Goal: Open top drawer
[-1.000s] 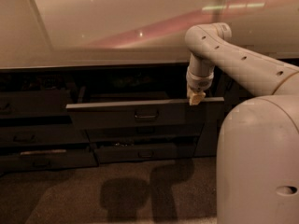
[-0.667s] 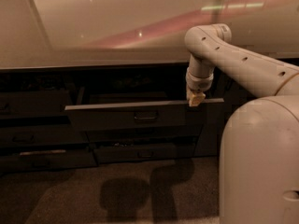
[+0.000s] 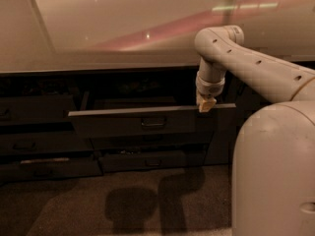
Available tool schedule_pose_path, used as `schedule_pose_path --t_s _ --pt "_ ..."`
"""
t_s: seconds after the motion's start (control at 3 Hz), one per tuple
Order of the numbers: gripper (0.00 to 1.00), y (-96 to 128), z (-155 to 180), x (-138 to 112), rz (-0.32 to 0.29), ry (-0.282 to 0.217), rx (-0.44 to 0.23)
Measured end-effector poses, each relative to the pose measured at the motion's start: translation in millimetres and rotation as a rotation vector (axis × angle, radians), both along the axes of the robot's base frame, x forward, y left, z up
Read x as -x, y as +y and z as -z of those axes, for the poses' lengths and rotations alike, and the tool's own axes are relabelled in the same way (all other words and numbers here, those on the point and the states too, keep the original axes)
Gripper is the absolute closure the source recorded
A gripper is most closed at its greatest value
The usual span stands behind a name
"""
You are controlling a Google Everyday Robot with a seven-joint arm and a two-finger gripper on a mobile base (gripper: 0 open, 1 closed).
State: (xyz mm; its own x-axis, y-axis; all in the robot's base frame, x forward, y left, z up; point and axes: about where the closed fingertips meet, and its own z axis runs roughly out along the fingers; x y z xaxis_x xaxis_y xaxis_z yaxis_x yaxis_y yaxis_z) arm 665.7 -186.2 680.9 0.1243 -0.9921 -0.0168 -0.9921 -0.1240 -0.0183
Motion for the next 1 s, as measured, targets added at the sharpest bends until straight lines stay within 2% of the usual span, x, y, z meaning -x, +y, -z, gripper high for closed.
schedule_pose_path --t_s 1.0 --pt "1.00 0.1 0.2 10.1 -0.013 0.001 0.001"
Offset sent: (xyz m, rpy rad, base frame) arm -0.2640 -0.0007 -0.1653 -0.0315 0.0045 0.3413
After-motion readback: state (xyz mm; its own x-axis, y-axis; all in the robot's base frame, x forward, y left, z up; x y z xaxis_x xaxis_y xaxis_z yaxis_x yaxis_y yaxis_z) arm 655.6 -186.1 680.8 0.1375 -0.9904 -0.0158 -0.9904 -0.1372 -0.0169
